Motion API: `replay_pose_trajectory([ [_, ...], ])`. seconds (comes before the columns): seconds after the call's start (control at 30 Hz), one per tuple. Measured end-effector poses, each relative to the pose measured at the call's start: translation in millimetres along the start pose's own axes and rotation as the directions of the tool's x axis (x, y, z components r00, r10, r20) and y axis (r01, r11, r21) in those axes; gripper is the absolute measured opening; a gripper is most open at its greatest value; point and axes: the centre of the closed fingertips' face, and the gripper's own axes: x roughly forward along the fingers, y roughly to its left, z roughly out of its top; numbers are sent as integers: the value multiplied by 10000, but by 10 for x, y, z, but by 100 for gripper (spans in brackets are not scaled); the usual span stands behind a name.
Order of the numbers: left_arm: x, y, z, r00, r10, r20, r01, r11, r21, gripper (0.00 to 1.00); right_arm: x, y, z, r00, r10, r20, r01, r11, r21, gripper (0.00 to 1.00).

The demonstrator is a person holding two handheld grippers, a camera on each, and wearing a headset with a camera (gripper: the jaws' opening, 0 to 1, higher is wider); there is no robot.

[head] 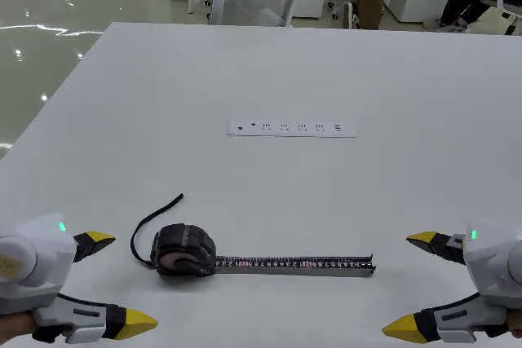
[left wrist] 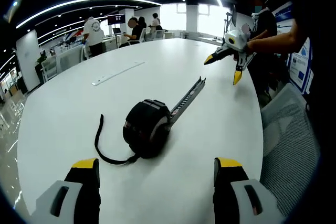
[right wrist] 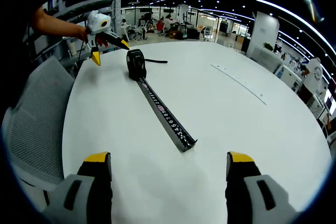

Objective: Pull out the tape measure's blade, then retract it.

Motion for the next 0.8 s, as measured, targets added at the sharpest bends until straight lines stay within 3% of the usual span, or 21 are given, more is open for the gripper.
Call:
replay_pose_trajectory([
  [0.37, -180, -190, 72, 9905, 1023, 916, -941, 9915, -902, 96, -147, 187, 138, 9931, -941, 704, 881, 9926, 833, 98],
  [0.57, -252, -245, 68, 9815, 1590, 1066, -1461, 9820, -1198, 99, -183, 288, 190, 9854, -1395, 981, 1262, 9833, 1308, 99],
  [0.8, -269, -351, 65, 9747, 1891, 1195, -1708, 9741, -1482, 100, -219, 410, 252, 9742, -1890, 1231, 1654, 9697, 1797, 100],
])
